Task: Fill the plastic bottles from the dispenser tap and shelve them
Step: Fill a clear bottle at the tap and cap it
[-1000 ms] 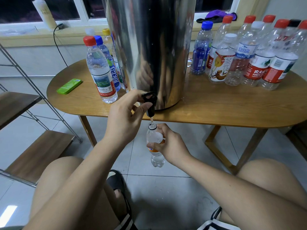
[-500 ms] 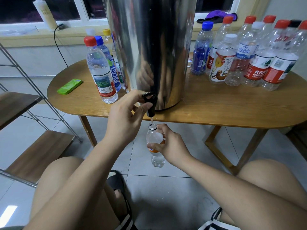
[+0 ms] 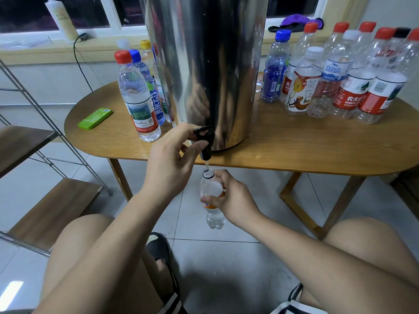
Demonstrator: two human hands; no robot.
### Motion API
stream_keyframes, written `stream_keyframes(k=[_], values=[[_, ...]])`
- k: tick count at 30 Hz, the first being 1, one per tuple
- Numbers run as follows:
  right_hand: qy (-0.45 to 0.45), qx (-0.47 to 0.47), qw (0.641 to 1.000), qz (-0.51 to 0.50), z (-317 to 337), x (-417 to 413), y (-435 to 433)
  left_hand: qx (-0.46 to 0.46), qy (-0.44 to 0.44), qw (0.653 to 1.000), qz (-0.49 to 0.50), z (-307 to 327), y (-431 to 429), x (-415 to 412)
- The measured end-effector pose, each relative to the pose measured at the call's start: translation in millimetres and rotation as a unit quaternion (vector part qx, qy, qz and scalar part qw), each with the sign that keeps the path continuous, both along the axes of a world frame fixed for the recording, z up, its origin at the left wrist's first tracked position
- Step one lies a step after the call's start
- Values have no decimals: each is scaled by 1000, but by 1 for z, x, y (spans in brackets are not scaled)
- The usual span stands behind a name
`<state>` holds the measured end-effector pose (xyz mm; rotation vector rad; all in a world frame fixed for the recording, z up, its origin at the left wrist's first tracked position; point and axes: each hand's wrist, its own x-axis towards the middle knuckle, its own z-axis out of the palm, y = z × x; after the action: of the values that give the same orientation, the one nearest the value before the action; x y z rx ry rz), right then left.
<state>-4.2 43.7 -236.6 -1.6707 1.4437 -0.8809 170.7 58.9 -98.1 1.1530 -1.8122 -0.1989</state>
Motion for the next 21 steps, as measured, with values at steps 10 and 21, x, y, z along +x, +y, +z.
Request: stream_keyframes(k=[10,21], values=[[5,-5,1000,1,-2,0,0,0,1,1000,-1,1,1,0],[-1,-6,1000,0,-2,0,0,-2,2,1000,-3,-1,-1,0]])
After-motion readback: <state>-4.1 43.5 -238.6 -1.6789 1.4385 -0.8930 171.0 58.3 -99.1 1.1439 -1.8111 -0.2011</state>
